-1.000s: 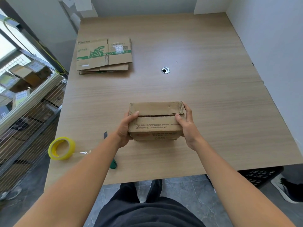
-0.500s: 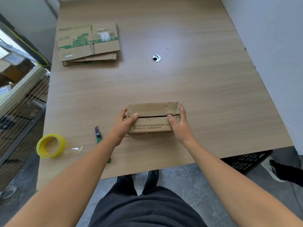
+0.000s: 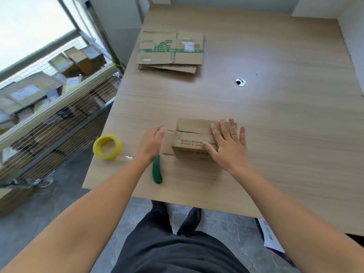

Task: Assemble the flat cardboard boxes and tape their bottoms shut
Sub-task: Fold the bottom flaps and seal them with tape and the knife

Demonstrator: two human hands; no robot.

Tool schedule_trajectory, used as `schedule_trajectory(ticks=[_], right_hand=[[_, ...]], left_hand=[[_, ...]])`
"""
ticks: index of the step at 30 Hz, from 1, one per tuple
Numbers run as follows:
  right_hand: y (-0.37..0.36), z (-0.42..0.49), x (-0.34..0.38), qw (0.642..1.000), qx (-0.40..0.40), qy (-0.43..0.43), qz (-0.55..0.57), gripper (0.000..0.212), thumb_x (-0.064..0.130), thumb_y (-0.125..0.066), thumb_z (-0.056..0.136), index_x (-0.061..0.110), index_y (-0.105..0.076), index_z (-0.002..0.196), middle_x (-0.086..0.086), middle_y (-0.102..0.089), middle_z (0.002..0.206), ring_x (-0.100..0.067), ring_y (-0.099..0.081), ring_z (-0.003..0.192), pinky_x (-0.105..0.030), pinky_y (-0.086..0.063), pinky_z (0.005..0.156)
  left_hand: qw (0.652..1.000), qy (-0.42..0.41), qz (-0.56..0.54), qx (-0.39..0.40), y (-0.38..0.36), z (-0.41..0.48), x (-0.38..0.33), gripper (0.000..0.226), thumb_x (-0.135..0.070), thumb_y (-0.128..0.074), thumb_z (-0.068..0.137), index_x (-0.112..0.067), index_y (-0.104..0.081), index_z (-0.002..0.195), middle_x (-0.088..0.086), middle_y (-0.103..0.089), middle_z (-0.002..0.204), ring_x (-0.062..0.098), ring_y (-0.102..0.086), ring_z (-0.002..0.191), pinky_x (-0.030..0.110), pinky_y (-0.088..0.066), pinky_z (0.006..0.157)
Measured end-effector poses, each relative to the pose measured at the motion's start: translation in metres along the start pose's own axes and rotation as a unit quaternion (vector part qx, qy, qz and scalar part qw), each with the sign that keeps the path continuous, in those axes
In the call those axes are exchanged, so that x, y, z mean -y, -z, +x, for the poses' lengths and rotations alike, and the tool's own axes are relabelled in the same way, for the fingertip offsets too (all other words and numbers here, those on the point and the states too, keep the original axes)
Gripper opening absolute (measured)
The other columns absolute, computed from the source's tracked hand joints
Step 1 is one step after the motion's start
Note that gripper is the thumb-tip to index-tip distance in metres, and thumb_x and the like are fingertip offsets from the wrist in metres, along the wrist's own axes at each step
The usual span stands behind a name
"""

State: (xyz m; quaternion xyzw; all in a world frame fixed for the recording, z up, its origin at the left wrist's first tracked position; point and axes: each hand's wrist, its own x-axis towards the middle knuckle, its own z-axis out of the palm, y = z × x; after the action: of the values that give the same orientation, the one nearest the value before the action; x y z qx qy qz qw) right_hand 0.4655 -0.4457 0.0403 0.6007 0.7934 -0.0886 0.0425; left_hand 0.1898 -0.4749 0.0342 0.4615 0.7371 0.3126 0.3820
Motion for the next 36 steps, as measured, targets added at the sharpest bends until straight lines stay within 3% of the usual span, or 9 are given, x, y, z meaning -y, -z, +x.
schedule_trajectory(ticks=[3, 7, 10, 12, 15, 22, 26, 30, 36], right_hand=[[0.0, 0.002, 0.005, 1.0, -0.001, 0.005, 0.0, 0.083, 0.08, 0.0, 0.091, 0.038, 0.001, 0.162, 0.002, 0.015, 0.17, -0.014, 0.038, 0.147, -0.048, 0.024, 0.12], [-0.002, -0.002, 0.008, 1.0, -0.016, 0.002, 0.006, 0.08, 0.078, -0.006, 0.094, 0.036, -0.003, 0.162, 0.003, 0.014, 0.17, -0.013, 0.033, 0.149, -0.048, 0.017, 0.123], [-0.004, 0.0, 0.009, 1.0, -0.023, -0.001, 0.014, 0.08, 0.078, -0.008, 0.093, 0.037, -0.005, 0.162, 0.004, 0.013, 0.17, -0.012, 0.03, 0.15, -0.047, 0.016, 0.124], [-0.004, 0.0, 0.008, 1.0, -0.023, -0.001, 0.019, 0.08, 0.079, -0.01, 0.093, 0.038, -0.005, 0.161, 0.005, 0.012, 0.17, -0.012, 0.03, 0.151, -0.047, 0.016, 0.124], [-0.004, 0.0, 0.007, 0.999, -0.026, -0.001, 0.031, 0.081, 0.08, -0.012, 0.092, 0.037, -0.007, 0.161, 0.004, 0.01, 0.17, -0.011, 0.029, 0.151, -0.047, 0.016, 0.124], [0.0, 0.001, 0.009, 0.997, -0.018, -0.009, 0.07, 0.088, 0.082, -0.017, 0.087, 0.036, -0.013, 0.162, 0.004, 0.004, 0.171, -0.013, 0.027, 0.152, -0.049, 0.015, 0.123], [0.011, 0.0, 0.008, 0.988, -0.026, 0.001, 0.155, 0.075, 0.069, -0.044, 0.094, 0.034, -0.027, 0.159, 0.003, -0.008, 0.171, -0.015, 0.021, 0.154, -0.05, 0.016, 0.123], [0.03, -0.004, 0.011, 0.948, -0.114, 0.013, 0.298, 0.064, 0.061, -0.052, 0.093, 0.028, -0.049, 0.148, 0.007, -0.037, 0.161, -0.014, 0.002, 0.157, -0.047, 0.015, 0.124], [0.044, -0.006, 0.019, 0.854, -0.097, -0.072, 0.506, 0.054, 0.05, -0.059, 0.098, 0.02, -0.052, 0.142, 0.005, -0.065, 0.132, -0.013, -0.014, 0.155, -0.048, 0.009, 0.125]], left_hand=[[0.971, 0.107, 0.17, -0.127, 0.056, -0.009, 0.056, 0.051, -0.018, -0.061, 0.09, -0.005, -0.049, 0.139, 0.018, -0.047, 0.142, 0.033, -0.04, 0.135, 0.043, -0.031, 0.114], [0.903, 0.135, 0.408, 0.006, 0.101, -0.021, 0.118, 0.059, -0.024, -0.059, 0.093, 0.0, -0.037, 0.143, 0.017, -0.035, 0.15, 0.037, -0.017, 0.148, 0.044, -0.018, 0.12], [0.875, 0.051, 0.482, 0.019, 0.115, -0.013, 0.133, 0.034, -0.02, -0.056, 0.095, -0.003, -0.051, 0.123, 0.017, -0.054, 0.128, 0.036, -0.038, 0.131, 0.043, -0.031, 0.11], [0.869, 0.015, 0.495, 0.006, 0.122, -0.007, 0.131, 0.021, -0.02, -0.058, 0.095, -0.005, -0.055, 0.11, 0.017, -0.061, 0.111, 0.036, -0.05, 0.113, 0.043, -0.035, 0.102], [0.873, -0.029, 0.487, -0.001, 0.121, 0.004, 0.111, 0.024, -0.027, -0.054, 0.098, -0.01, -0.049, 0.115, 0.012, -0.067, 0.088, 0.035, -0.061, 0.1, 0.045, -0.029, 0.111], [0.895, -0.225, 0.384, 0.003, 0.063, 0.017, -0.017, 0.018, -0.031, -0.053, 0.098, -0.016, -0.05, 0.108, -0.002, -0.055, 0.079, 0.027, -0.065, 0.093, 0.04, -0.02, 0.122], [0.881, -0.327, 0.341, -0.005, 0.031, 0.009, -0.072, 0.016, -0.033, -0.054, 0.097, -0.018, -0.05, 0.101, -0.009, -0.047, 0.076, 0.023, -0.064, 0.089, 0.037, -0.021, 0.122], [0.871, -0.389, 0.298, -0.022, 0.005, 0.001, -0.101, 0.016, -0.03, -0.057, 0.096, -0.015, -0.053, 0.099, -0.003, -0.059, 0.079, 0.024, -0.063, 0.088, 0.037, -0.027, 0.118], [0.867, -0.386, 0.314, -0.025, -0.027, -0.002, -0.107, 0.016, -0.031, -0.059, 0.096, -0.016, -0.053, 0.098, -0.008, -0.05, 0.074, 0.025, -0.064, 0.084, 0.037, -0.027, 0.109]])
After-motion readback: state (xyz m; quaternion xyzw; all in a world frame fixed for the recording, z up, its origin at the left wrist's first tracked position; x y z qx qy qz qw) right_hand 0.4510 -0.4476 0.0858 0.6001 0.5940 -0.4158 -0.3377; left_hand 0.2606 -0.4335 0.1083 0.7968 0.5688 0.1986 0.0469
